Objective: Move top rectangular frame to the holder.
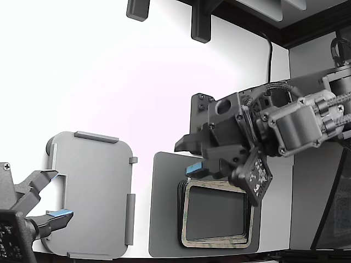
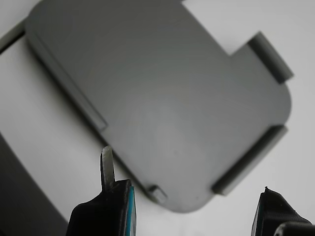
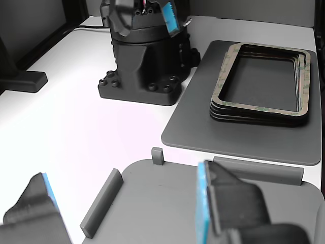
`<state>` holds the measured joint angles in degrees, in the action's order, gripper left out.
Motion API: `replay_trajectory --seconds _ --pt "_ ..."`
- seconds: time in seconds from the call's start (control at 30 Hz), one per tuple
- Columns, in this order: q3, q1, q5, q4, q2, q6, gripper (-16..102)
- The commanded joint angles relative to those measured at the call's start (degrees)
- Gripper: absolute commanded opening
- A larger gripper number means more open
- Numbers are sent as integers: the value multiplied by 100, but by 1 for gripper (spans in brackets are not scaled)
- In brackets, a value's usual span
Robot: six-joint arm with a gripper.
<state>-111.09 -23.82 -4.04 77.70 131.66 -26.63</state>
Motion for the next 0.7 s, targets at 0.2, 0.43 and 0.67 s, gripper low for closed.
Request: replay_trajectory --seconds 0.2,0.43,0.67 --pt "439 -1740 721 316 -773 554 100" --pt "633 -2461 765 519 -1582 44 100" --pt "773 -3015 1037 475 -2180 290 100"
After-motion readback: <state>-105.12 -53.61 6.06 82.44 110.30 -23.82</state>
